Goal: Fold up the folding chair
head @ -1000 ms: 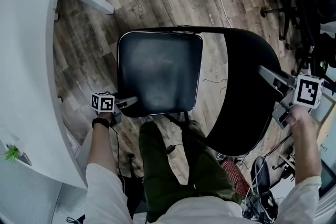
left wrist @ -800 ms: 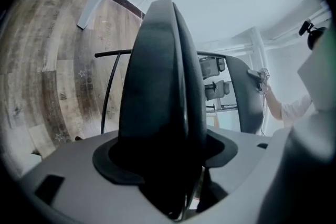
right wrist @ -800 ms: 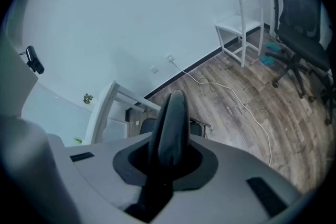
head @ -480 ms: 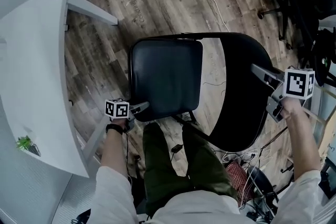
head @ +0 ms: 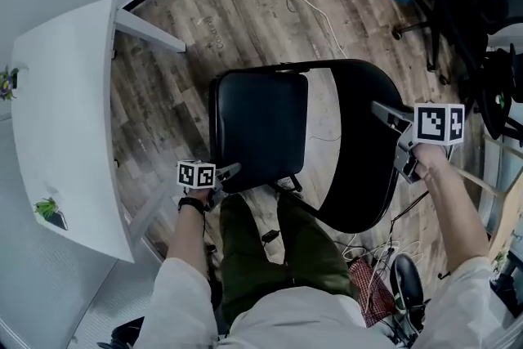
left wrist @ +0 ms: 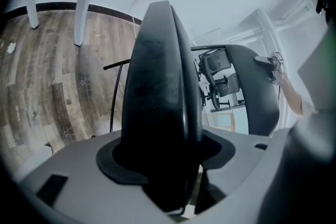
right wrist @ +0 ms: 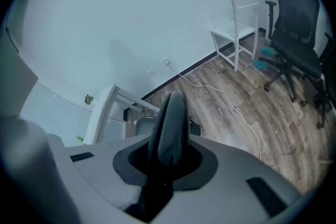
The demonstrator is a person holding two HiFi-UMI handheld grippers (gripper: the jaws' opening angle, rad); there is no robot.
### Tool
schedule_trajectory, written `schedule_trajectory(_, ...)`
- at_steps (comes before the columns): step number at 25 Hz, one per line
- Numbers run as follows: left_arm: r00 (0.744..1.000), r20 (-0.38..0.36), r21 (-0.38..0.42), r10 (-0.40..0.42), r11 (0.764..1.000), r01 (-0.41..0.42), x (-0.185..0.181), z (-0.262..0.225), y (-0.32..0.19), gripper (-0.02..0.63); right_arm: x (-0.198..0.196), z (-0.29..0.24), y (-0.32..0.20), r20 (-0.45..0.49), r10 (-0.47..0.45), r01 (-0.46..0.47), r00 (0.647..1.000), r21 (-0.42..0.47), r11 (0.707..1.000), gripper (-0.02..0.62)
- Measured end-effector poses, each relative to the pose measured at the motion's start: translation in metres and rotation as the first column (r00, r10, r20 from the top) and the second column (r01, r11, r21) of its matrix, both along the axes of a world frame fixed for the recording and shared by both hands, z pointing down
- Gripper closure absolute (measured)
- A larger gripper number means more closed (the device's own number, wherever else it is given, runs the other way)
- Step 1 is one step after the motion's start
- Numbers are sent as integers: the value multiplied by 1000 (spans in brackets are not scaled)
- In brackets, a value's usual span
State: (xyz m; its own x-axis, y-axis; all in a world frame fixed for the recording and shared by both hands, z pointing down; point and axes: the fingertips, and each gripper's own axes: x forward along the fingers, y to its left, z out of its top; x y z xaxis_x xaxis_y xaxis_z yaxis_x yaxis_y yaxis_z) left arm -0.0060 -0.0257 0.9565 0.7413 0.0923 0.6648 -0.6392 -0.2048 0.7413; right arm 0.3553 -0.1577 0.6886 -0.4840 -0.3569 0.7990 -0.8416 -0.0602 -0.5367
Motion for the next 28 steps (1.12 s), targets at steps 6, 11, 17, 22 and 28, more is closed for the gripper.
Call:
schedule_trajectory(6, 996, 84, 26, -3, 1000, 1, 24, -19, 10, 325, 9, -12, 6, -15, 1, -1, 1000, -8, 1000, 522)
schedule_trajectory(11, 990, 139, 44, -5, 999, -1, 41, -31, 14, 324, 12, -20, 7, -32, 0, -1, 999, -13, 1000, 522)
schedule_trajectory(17, 982, 188, 56, -6, 998, -5, 55, -44, 19, 322, 11, -28, 8, -58, -1, 0, 998, -20, 1000, 522)
schedule_trajectory(22, 976, 216, 70, -12, 998, -3, 69, -54, 22, 321, 8, -37, 7, -81, -2, 0, 997, -27, 1000, 520)
schedule_trajectory(28, 976, 215, 77, -8, 997, -9, 88, -71, 28, 314, 4, -47, 8, -113, 1, -5, 994, -37, 999, 520)
